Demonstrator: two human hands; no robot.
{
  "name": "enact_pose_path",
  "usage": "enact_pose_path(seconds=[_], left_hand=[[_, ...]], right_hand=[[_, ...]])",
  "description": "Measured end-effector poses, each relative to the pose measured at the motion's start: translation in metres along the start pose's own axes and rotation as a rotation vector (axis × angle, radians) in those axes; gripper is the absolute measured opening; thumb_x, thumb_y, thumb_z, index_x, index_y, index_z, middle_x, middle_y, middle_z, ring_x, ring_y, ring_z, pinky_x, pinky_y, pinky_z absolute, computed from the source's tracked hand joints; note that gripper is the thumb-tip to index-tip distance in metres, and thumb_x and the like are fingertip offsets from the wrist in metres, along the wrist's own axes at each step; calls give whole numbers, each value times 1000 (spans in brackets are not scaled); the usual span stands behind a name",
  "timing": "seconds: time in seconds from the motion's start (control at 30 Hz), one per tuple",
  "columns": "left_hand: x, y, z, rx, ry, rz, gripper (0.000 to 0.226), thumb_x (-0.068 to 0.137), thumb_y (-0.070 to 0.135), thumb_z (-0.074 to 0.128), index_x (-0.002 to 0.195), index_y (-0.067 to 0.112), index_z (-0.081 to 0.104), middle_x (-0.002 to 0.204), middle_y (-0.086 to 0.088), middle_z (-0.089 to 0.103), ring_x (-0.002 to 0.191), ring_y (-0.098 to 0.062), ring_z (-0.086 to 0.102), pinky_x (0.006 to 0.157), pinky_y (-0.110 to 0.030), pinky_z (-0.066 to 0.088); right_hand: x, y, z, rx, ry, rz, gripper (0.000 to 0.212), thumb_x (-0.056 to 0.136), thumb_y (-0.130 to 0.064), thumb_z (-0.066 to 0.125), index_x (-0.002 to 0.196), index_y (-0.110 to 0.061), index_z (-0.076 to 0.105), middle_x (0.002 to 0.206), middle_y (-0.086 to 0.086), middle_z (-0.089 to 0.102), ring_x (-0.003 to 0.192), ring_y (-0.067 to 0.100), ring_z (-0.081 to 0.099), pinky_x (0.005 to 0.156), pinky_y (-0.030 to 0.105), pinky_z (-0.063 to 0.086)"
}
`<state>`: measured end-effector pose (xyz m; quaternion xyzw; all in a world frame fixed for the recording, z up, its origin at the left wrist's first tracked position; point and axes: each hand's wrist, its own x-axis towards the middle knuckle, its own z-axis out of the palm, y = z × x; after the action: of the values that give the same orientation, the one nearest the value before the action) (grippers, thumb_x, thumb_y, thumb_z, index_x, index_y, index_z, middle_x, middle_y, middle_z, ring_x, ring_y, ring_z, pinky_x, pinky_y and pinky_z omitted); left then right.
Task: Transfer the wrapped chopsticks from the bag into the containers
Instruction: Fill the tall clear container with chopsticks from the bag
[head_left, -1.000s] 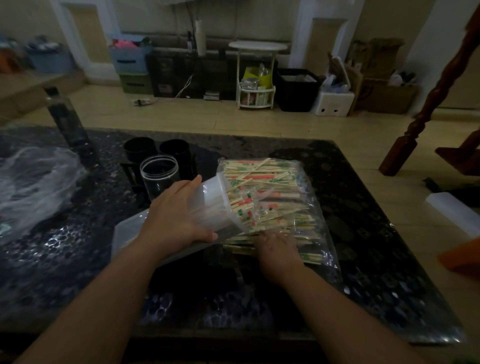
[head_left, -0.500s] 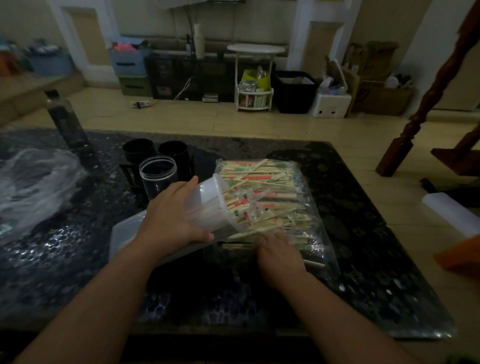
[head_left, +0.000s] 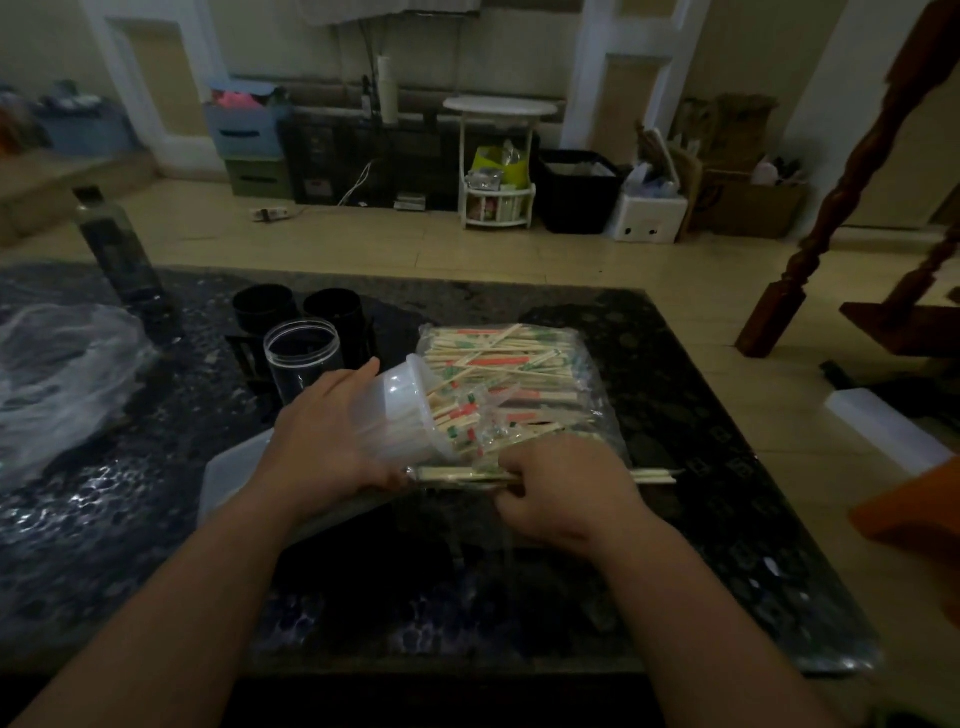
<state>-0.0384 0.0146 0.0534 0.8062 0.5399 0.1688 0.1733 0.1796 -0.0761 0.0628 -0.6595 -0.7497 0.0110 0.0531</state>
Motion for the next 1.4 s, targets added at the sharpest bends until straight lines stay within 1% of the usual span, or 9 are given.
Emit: enact_pose_path(seconds=[0.07,0.17,0.37,0.57,0.8,0.9,1.07,1.3,1.4], left_hand=[[2,-2,3,29,-6,4,135,36,64,78,153,26,22,148,1,34,135,-20,34,109,-38,30],[1,-3,5,74,-25,21,137,33,74,60,154,26,19,147,1,33,133,-21,34,108,-39,31],[-1,-7,5,100,29,36,132,27,72,55,148,27,31,137,4,35,125,-20,37,101,-36,31],[1,-10,1,75,34,36,131,27,71,57,148,28,32,143,3,41,130,-22,37,104,-36,29],[2,-9,3,43,18,25,131,26,70,57,148,32,30,142,5,41,129,-20,37,103,-36,28],[3,-10,3,37,30,27,131,27,70,59,148,32,31,142,5,42,129,-21,38,104,-36,29],[4,-10,5,53,24,31,132,26,72,58,148,32,31,143,5,42,129,-20,39,104,-35,29],[3,-8,7,61,7,35,132,25,72,57,149,33,30,144,6,41,129,-19,38,103,-33,27],[3,-6,6,65,3,40,133,25,72,56,149,32,31,144,6,41,129,-19,38,103,-33,27]], right_hand=[[0,-2,-11,-43,149,-56,23,86,-45,54,80,-23,60,84,2,67,82,24,63,60,29,31],[4,-2,-6,-40,479,-133,27,69,-45,58,59,-21,63,54,-3,58,51,22,58,50,21,23],[20,9,14,126,864,-221,27,91,-24,60,68,-12,61,79,9,63,70,27,53,64,37,40],[23,10,11,196,939,-125,33,95,-30,54,75,-6,66,81,10,55,60,24,50,47,34,43],[28,-3,12,779,1072,-39,33,99,-41,47,90,-20,70,87,-13,54,81,12,59,71,25,50],[29,-11,9,1057,1077,133,30,98,-52,44,78,-40,62,70,-10,60,63,17,63,57,40,53],[26,-21,5,1353,992,344,43,95,-44,46,63,-19,58,51,-7,57,42,9,53,44,25,45],[37,-9,18,1301,676,431,14,83,-23,77,72,-23,68,72,-5,72,69,11,68,66,30,55],[38,-10,20,1587,451,482,10,81,-14,78,85,-14,69,71,-3,67,52,2,58,48,18,45]])
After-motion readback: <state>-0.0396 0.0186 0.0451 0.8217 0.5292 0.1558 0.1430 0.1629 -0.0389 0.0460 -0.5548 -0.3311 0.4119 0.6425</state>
